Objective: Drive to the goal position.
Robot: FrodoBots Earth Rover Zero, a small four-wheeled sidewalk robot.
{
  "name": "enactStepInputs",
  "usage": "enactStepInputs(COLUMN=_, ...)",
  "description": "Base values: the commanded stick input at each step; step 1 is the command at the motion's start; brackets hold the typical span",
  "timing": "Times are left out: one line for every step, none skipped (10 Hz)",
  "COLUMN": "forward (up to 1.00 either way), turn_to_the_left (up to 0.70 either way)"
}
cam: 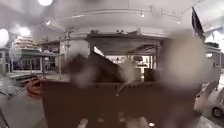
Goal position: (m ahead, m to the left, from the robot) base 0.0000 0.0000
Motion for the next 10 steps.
enactStepInputs(forward=0.14, turn_to_the_left=0.0)
enactStepInputs(forward=0.0, turn_to_the_left=0.0)
enactStepInputs(forward=0.0, turn_to_the_left=0.0)
enactStepInputs(forward=0.0, turn_to_the_left=0.0)
enactStepInputs(forward=0.0, turn_to_the_left=0.0)
enactStepInputs(forward=0.0, turn_to_the_left=0.0)
enactStepInputs(forward=0.0, turn_to_the_left=0.0)
enactStepInputs(forward=0.0, turn_to_the_left=0.0)
enactStepInputs(forward=0.0, turn_to_the_left=0.0)
enactStepInputs(forward=0.0, turn_to_the_left=0.0)
